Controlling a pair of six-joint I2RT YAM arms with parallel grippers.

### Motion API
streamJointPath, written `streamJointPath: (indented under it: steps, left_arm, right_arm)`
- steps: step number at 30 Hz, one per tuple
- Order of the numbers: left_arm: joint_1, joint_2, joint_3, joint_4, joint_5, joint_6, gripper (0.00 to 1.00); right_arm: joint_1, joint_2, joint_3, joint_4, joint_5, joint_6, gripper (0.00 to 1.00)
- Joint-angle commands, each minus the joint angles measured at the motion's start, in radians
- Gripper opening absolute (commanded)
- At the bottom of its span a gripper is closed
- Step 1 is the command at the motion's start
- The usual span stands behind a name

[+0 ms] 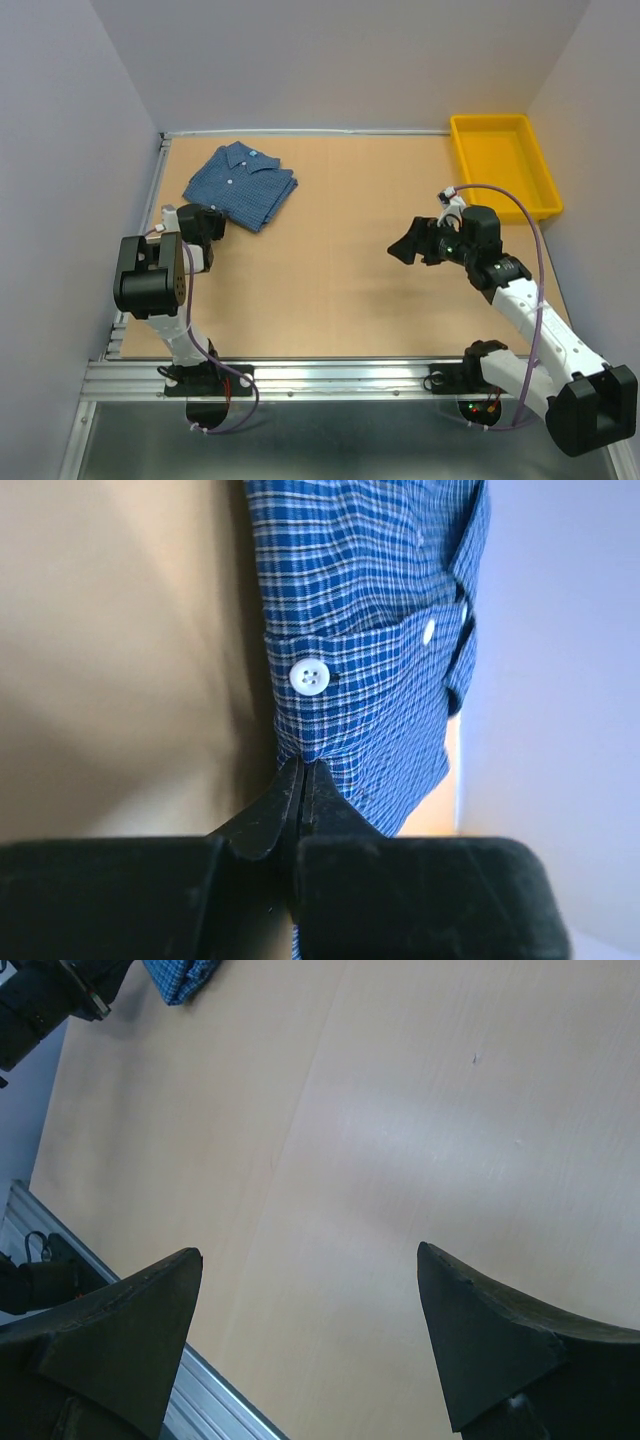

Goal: Fold and stack the long sleeve shirts
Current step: Neatly place the folded shirt to the corner

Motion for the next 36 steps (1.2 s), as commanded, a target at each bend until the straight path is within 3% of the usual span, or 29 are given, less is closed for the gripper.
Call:
streamJointPath:
  steps: [1, 8, 11, 13, 18, 20, 23, 27, 33, 36]
  left_arm:
    - [0.055, 0.03, 0.06, 0.109, -0.084, -0.083, 0.0]
    - [0.11, 0.085, 0.023, 0.244, -0.173, -0.254, 0.0]
    - [0.131, 0.096, 0.052, 0.24, -0.159, -0.199, 0.0]
    - [0.135, 0.107, 0.113, 0.191, -0.071, -0.09, 0.01]
    - [0.11, 0.075, 0.167, 0.028, 0.12, 0.044, 0.18]
    - [0.107, 0.035, 0.135, -0.009, 0.175, 0.071, 0.35]
    - [0.101, -0.01, 0.103, -0.122, 0.212, 0.137, 0.51]
    - [0.076, -0.076, 0.072, -0.237, 0.217, 0.206, 0.58]
    - [0.0, -0.025, 0.105, -0.285, 0.202, 0.222, 0.59]
    - [-0.046, 0.036, 0.156, -0.284, 0.186, 0.182, 0.54]
  right_arm:
    - [0.007, 0.027, 0.084, -0.009, -0.005, -0.033, 0.93]
    - [0.007, 0.068, 0.112, -0.026, 0.01, -0.055, 0.93]
    - [0.007, 0.083, 0.118, -0.029, 0.015, -0.063, 0.93]
    - [0.007, 0.085, 0.12, -0.031, 0.022, -0.069, 0.93]
    - [0.007, 0.077, 0.116, -0.031, 0.033, -0.075, 0.93]
    - [0.005, 0.065, 0.115, -0.031, 0.033, -0.076, 0.93]
    - [0.008, 0.05, 0.104, -0.031, 0.031, -0.076, 0.93]
    - [0.008, 0.034, 0.098, -0.032, 0.036, -0.079, 0.93]
    - [0.008, 0.021, 0.093, -0.032, 0.033, -0.076, 0.93]
    - [0.008, 0.013, 0.093, -0.034, 0.034, -0.076, 0.93]
